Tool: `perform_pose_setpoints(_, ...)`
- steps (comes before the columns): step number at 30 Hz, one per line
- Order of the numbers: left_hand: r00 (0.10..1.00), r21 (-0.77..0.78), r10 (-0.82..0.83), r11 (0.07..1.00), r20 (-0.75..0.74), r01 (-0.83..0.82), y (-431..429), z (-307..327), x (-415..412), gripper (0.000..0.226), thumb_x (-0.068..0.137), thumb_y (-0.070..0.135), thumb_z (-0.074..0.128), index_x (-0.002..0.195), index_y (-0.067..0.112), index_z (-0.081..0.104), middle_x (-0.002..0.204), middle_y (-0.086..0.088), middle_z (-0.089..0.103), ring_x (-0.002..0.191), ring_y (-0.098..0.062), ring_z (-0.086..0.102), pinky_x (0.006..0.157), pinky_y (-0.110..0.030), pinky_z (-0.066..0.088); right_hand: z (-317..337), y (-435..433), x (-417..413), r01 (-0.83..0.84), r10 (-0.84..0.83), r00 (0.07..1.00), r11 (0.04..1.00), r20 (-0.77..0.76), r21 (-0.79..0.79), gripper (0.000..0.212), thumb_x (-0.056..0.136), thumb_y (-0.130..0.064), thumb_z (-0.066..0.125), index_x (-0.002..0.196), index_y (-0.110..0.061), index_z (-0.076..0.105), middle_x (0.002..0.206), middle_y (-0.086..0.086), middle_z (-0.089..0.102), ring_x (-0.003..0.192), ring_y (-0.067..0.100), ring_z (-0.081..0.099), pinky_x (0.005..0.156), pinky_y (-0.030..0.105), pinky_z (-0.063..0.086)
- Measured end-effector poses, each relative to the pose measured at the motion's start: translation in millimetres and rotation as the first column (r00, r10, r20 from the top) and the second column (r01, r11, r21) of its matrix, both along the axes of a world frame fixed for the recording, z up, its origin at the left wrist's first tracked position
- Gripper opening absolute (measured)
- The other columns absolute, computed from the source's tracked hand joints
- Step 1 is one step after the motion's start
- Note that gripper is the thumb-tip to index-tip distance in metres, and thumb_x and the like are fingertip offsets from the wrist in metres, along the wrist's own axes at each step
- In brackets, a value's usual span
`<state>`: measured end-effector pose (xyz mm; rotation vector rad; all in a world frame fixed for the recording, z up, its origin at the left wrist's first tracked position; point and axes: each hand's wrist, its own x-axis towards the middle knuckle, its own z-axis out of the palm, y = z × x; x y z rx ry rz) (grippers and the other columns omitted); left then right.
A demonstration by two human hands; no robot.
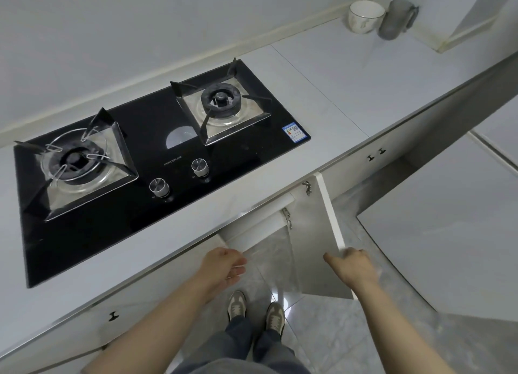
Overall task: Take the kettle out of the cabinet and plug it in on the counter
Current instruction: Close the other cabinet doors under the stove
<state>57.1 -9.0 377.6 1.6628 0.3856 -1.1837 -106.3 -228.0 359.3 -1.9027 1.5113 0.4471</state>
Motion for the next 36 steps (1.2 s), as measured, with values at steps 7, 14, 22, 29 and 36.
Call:
perform_pose_setpoints(7, 0.998, 0.012, 0.060, 0.998, 0.005, -0.060, 23.2, 3.7, 10.8, 0.005, 0.091, 0.010, 0.056, 0.086, 0.009, 0.056, 0.092, -0.013, 0.066, 0.089, -0.030, 0.061, 0.088, -0.042, 0.049, 7.9, 46.2, 31.6, -0.019, -0.031, 0.974, 0.976, 0.225, 0.219, 0.031, 0.083, -0.028, 0.064, 0.108, -0.010, 0.059, 0.099, 0.006, 0.065, 0.088, 0.021, 0.057, 0.071, 0.026, 0.039)
perform_pose_setpoints(14, 0.980, 0.086, 0.014, 0.996, 0.200, -0.032, 53.7, 12.5, 39.0, 0.009, 0.090, 0.013, 0.058, 0.098, 0.009, 0.061, 0.103, -0.013, 0.069, 0.083, -0.023, 0.066, 0.076, -0.034, 0.053, 6.1, 101.2, 82.7, -0.113, -0.022, 0.963, 0.870, 0.267, 0.480, 0.033, 0.082, -0.028, 0.065, 0.083, 0.005, 0.066, 0.083, 0.006, 0.057, 0.071, 0.014, 0.051, 0.067, 0.026, 0.041)
perform_pose_setpoints(22, 0.719, 0.459, -0.438, 0.869, 0.540, 0.185, 92.1, 12.1, 71.7, 0.036, 0.086, 0.023, 0.059, 0.121, 0.016, 0.055, 0.118, -0.001, 0.063, 0.100, -0.016, 0.059, 0.079, -0.025, 0.044, 0.0, 118.6, 115.5, 0.103, -0.239, 0.961, 0.772, 0.137, 0.627, 0.058, 0.076, -0.046, 0.070, 0.118, -0.008, 0.058, 0.107, 0.008, 0.059, 0.088, 0.017, 0.054, 0.084, 0.034, 0.048)
perform_pose_setpoints(29, 0.473, 0.690, -0.729, 0.660, 0.495, 0.297, 101.8, -2.2, 85.2, 0.063, 0.084, 0.033, 0.060, 0.141, 0.014, 0.041, 0.150, -0.004, 0.031, 0.135, -0.027, 0.028, 0.111, -0.036, 0.032, 9.2, 128.4, 167.1, 0.327, -0.492, 0.869, 0.662, 0.062, 0.674, 0.065, 0.071, -0.060, 0.070, 0.108, -0.010, 0.051, 0.078, 0.006, 0.047, 0.076, 0.023, 0.051, 0.088, 0.036, 0.052)
perform_pose_setpoints(36, 0.405, 0.732, -0.779, 0.609, 0.478, 0.306, 103.3, -8.1, 91.2, 0.070, 0.079, 0.042, 0.066, 0.140, 0.021, 0.040, 0.150, 0.000, 0.029, 0.136, -0.026, 0.027, 0.109, -0.039, 0.032, -8.0, 146.3, 204.7, 0.343, -0.431, 0.901, 0.766, 0.039, 0.544, 0.082, 0.068, -0.070, 0.065, 0.121, -0.008, 0.054, 0.114, 0.005, 0.057, 0.098, 0.026, 0.056, 0.084, 0.037, 0.046)
